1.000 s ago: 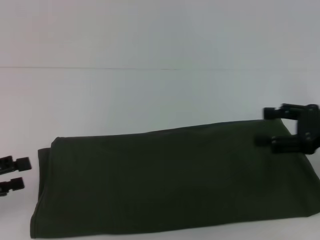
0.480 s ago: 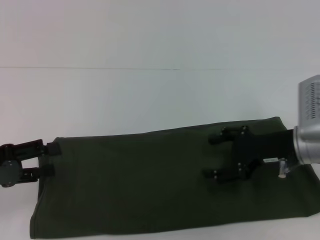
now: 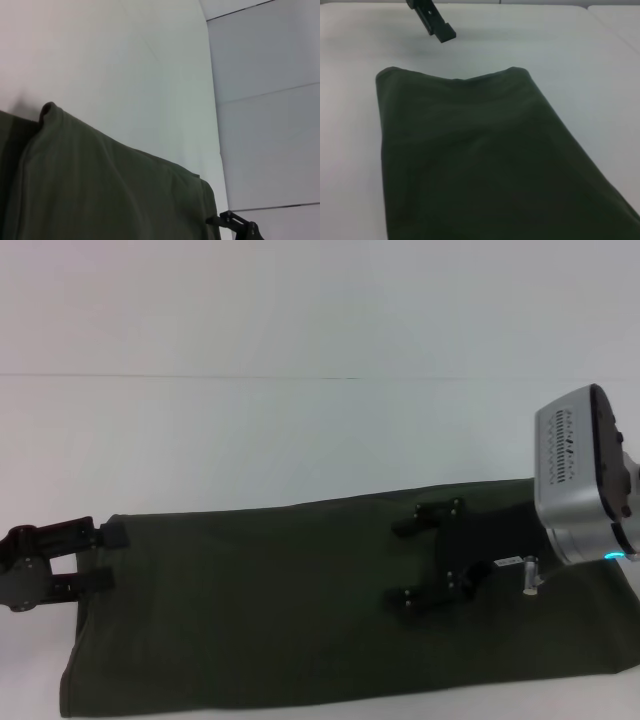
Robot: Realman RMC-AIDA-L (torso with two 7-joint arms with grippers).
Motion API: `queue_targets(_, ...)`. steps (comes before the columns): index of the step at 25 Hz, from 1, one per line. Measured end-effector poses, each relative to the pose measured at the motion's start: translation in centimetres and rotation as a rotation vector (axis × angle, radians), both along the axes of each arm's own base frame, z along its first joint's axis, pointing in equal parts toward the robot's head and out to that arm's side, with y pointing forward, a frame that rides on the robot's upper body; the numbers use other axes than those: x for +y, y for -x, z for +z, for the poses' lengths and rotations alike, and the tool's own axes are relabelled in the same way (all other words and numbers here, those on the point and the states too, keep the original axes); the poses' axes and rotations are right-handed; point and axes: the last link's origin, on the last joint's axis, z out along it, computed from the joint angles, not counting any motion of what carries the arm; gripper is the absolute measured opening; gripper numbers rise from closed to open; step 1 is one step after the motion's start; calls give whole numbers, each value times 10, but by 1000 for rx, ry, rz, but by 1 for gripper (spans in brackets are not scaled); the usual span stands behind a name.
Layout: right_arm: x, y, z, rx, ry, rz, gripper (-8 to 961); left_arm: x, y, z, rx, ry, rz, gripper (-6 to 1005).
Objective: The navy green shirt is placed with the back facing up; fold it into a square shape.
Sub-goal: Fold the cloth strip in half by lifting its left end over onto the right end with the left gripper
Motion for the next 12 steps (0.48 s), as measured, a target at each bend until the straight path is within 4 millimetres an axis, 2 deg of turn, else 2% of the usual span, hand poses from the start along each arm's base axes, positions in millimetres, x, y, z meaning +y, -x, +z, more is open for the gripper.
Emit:
queue_targets(5,-1,0,-1,-6,9,-13,896,0,0,-1,1,8,-3,880)
queue_targets(9,-2,-2,0,4,7,-29,896,2,-9,-12,2,78,-33,879)
queue_targets(12,-4,-5,1,6,7,-48,896,7,-6,-12,45,86,-5,878)
